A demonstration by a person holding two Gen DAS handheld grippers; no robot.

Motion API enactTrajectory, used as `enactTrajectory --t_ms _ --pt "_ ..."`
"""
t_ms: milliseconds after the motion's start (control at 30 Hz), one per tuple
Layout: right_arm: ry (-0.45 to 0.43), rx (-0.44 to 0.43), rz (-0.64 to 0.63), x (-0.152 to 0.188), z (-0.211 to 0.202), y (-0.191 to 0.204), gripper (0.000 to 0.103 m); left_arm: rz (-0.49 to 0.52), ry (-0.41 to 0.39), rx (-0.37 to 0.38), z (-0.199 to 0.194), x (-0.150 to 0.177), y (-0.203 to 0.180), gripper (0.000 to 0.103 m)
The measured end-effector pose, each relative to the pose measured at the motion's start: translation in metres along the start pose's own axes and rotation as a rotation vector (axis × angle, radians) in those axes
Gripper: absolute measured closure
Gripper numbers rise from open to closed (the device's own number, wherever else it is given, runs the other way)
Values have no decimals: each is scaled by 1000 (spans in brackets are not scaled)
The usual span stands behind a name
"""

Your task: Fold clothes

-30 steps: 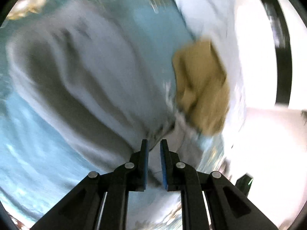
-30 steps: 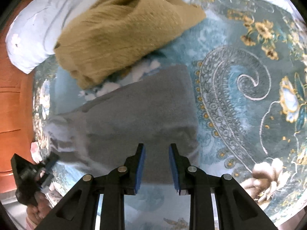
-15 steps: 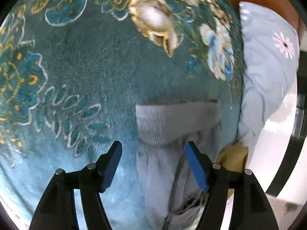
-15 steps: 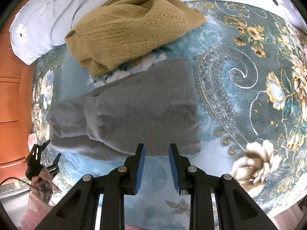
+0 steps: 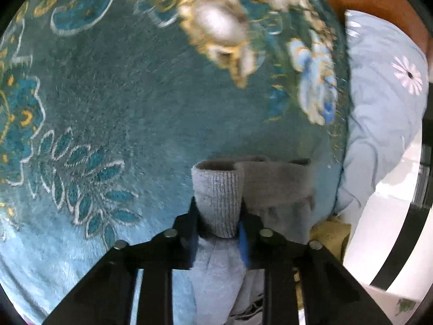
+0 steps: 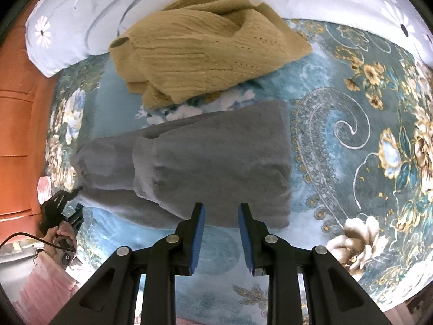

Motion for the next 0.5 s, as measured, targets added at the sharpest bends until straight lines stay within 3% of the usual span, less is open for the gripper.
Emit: enactTrajectory --t_ms 100,233,367,500 --pt "-5 -14 3 1 -2 0 75 185 -22 -16 -22 7 -41 84" --pt "-11 -40 30 4 -3 -5 75 548 -53 8 -61 40 -129 85" --pt "-15 -68 69 7 -3 -14 75 889 -77 46 -82 96 -216 85" --pt "-24 -93 117 12 -4 -27 75 1133 -59 108 -83 168 -286 85"
Point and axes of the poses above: each gripper's, at about its wrist camera, not at the fingertips, and z roughly the way its jaws point, y to its left, x to its underside, the point moved 2 cm from there along z, roughly the way its jaws point, and after that the axes turned 10 degrees about z, right-handed, at the moved point
